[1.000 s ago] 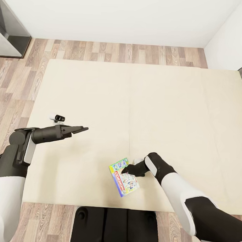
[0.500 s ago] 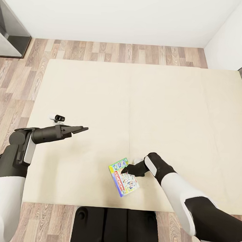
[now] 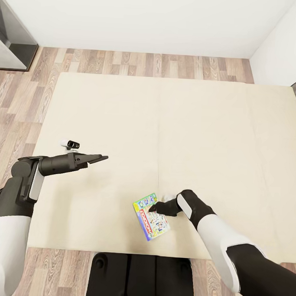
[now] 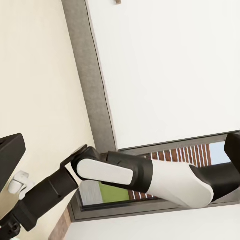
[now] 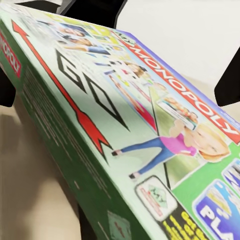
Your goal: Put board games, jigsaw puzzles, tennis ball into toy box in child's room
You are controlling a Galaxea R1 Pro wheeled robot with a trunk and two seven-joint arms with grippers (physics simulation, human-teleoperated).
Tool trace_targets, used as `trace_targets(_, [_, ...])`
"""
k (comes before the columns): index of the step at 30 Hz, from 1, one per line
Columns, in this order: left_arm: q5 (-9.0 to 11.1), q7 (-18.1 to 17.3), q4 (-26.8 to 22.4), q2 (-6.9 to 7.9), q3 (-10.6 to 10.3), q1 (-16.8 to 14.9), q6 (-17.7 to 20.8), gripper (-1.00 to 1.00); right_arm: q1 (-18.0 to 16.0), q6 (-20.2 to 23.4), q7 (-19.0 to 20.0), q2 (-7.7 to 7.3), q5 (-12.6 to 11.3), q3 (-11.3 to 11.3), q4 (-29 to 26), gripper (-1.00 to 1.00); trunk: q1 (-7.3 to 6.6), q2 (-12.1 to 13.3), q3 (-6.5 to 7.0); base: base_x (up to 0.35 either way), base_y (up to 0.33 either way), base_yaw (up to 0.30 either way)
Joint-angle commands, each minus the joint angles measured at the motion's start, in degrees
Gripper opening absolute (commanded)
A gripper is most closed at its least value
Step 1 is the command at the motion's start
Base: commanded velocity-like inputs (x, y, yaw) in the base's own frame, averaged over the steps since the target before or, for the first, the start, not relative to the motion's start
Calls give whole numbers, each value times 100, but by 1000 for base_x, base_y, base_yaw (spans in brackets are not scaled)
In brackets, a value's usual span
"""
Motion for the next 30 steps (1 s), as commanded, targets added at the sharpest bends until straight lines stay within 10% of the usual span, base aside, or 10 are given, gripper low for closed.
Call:
trace_targets(1, [-2,-22,0,2,0,-2,61,100,4,-1,1,-5,-30,43,-4,100,3,-9,-6,0,0,0])
trace_targets(30, [-63,-23,1,39,3,-2,61,100,29,-60,1,4,-39,45,-5,100,3,-9,-6,0,0,0])
